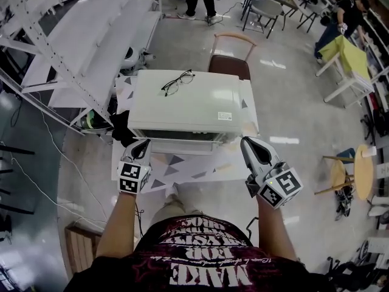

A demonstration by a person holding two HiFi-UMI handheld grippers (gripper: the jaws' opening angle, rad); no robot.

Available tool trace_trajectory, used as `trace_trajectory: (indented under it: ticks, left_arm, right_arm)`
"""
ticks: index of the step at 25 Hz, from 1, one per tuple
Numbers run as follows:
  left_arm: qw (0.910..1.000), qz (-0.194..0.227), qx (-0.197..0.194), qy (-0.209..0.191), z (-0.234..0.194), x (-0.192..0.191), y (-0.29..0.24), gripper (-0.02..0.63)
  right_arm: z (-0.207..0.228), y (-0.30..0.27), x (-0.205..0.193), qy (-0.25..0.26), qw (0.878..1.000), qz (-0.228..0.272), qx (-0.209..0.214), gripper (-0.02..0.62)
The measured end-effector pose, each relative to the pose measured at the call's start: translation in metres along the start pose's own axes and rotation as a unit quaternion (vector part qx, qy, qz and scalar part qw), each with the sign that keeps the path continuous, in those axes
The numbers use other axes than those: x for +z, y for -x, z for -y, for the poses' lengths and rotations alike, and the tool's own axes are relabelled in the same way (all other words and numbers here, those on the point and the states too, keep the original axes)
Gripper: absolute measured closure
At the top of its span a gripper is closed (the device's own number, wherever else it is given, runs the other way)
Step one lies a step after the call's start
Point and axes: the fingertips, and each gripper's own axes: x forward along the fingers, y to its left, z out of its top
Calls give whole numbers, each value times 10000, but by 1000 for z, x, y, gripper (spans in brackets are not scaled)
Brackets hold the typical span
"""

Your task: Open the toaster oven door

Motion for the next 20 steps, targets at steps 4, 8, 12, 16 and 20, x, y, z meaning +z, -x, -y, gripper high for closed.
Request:
trace_trajectory:
  ticks: [4,8,12,16,20]
  left_arm:
    - [9999,18,54,113,6,-5,5,606]
    - [9999,21,48,161,12,-10,8,606]
    - [9999,9,61,140,17,-19,15,606]
    - [9999,20,17,149,25,-29,20,606]
    - [9998,26,-44,194,34,-41,27,606]
  right_arm:
    - [0,9,2,5,10000,20,-6,569]
    - [-2,13,4,24,10000,45,44,569]
    - [-7,17,4,47,9999,33,84,569]
    - [-11,21,4,77,9999,19,106,569]
    - [-16,26,3,90,9999,-14,128,569]
